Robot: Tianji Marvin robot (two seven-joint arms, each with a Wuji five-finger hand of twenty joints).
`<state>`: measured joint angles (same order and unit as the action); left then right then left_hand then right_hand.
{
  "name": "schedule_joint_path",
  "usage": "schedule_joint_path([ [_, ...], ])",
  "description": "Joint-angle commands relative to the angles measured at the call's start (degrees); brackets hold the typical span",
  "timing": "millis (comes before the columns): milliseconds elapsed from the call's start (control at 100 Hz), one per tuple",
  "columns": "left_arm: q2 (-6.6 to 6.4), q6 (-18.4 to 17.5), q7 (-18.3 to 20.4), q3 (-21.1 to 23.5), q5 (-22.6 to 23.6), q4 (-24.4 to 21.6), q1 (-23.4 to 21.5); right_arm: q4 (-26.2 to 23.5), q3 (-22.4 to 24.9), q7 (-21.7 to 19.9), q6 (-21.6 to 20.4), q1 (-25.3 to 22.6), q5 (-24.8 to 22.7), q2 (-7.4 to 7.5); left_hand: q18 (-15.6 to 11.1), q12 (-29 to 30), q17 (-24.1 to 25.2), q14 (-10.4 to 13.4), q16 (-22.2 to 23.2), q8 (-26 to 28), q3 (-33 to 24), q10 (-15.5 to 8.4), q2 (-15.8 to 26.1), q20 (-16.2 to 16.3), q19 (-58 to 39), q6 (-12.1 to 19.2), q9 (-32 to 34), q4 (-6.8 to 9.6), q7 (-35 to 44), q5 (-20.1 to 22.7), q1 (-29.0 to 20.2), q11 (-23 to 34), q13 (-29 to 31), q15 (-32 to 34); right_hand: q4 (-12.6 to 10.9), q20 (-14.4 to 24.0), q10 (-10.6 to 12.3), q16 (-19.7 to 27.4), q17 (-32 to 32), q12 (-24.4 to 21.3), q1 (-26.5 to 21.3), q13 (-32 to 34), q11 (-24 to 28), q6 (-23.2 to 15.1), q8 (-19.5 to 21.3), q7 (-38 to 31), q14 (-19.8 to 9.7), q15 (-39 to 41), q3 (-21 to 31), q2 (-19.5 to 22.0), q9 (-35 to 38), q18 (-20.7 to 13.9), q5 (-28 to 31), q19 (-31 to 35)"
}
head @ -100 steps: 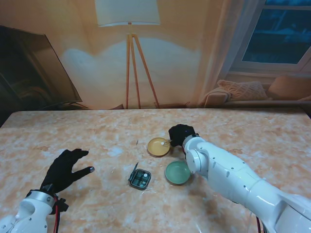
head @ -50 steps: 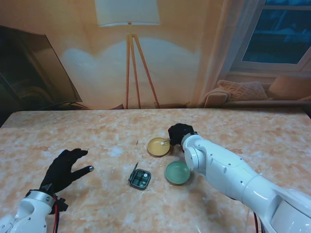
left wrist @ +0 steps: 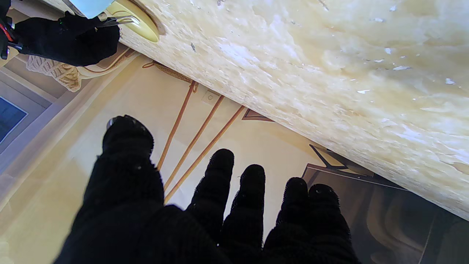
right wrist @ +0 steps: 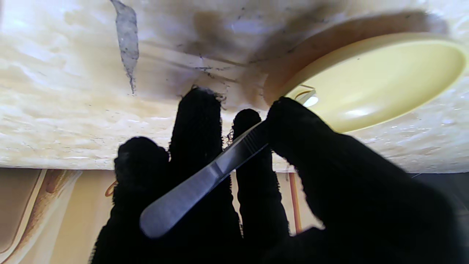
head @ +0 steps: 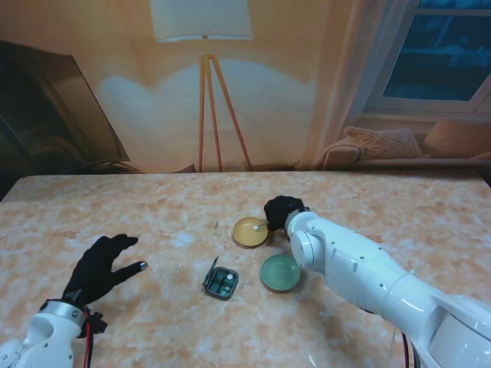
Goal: Refill the pill box with tweezers
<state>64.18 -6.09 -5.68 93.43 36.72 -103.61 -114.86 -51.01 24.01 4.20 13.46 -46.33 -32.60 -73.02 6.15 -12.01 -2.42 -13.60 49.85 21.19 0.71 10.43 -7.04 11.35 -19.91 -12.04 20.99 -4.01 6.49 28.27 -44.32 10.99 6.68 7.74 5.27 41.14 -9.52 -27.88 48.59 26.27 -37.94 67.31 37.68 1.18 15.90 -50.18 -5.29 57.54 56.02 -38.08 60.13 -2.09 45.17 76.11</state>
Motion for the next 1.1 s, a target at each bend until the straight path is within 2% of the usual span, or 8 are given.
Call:
schedule_joint_path([
  [0,0.15,-0.18,0.66,0.17,-0.09,0.06,-0.14,-0.19,-0.20,-0.93,-0.12,-0.25,-0.05,-0.30,-3.40,0.56,0.18,0.73,-0.27,-0.92,1.00,-1.16,2.17,0.18,0.03,0.04,-0.15,1.15,0.09,1.53,1.31,-0.43,-0.83,-0.08,0.68,0.69,-1.46,-0.67,-0.29,-0.57,-0.66,-1.80,-0.31,-0.13,-0.66,-0.03,0.63,0.01,0.41,-0.20,-0.80,-2.09,-0.75,-0.53],
  [270,0.12,-0.24,0.78,0.38,0.05,0.19,-0.24,0.92,-0.70,-0.42,-0.44,-0.11,0.77,-1.08,-3.37,0.50,0.18,0.69,-0.10,-1.00,1.04,-1.06,1.89,0.19,0.01,-0.26,-0.13,1.13,0.04,1.40,1.36,-0.30,-0.81,-0.03,0.67,0.82,-1.46,-0.84,-0.32,-0.46,-1.01,-1.68,-0.30,-0.22,-0.61,-0.19,0.60,0.05,0.33,0.09,-0.49,-1.98,-0.48,-0.61],
  [640,0.12,-0.45,0.76,0.60,0.12,0.34,-0.47,1.83,-0.39,1.08,-0.75,-0.58,1.25,-1.64,-3.40,0.48,0.09,0.74,0.10,-1.00,0.96,-1.03,1.72,0.20,-0.03,-0.28,-0.08,1.13,0.08,1.48,1.30,-0.31,-0.75,-0.01,-0.06,1.97,-1.15,-1.61,4.91,1.60,-3.33,3.93,3.81,-3.32,0.64,-3.91,-1.63,3.99,0.52,1.49,5.56,-3.40,5.50,3.84],
  [990,0.08,-0.58,0.88,0.68,0.21,0.51,-0.48,1.40,-0.40,0.38,-0.53,-0.58,1.10,-1.31,-3.40,0.46,0.05,0.73,0.19,-0.98,0.94,-0.94,1.77,0.18,-0.01,-0.25,-0.02,1.13,0.09,1.47,1.29,-0.34,-0.71,-0.03,-2.19,1.24,-1.71,-1.06,8.82,2.17,-1.87,7.55,7.06,-3.19,1.13,-6.41,-2.75,7.36,4.17,-1.48,8.85,-4.50,7.93,7.54],
  [1090,0.07,-0.60,0.97,0.76,0.20,0.50,-0.52,1.56,-0.25,0.75,-0.79,-0.69,1.18,-1.39,-3.38,0.45,0.04,0.80,0.18,-0.97,0.98,-1.02,1.65,0.18,0.00,-0.25,0.01,1.12,0.10,1.48,1.31,-0.35,-0.66,-0.04,-2.81,1.03,-1.94,-0.84,9.88,2.28,-1.48,8.82,7.72,-3.21,1.40,-6.89,-3.86,7.85,5.29,-2.52,9.72,-4.76,8.47,8.43],
])
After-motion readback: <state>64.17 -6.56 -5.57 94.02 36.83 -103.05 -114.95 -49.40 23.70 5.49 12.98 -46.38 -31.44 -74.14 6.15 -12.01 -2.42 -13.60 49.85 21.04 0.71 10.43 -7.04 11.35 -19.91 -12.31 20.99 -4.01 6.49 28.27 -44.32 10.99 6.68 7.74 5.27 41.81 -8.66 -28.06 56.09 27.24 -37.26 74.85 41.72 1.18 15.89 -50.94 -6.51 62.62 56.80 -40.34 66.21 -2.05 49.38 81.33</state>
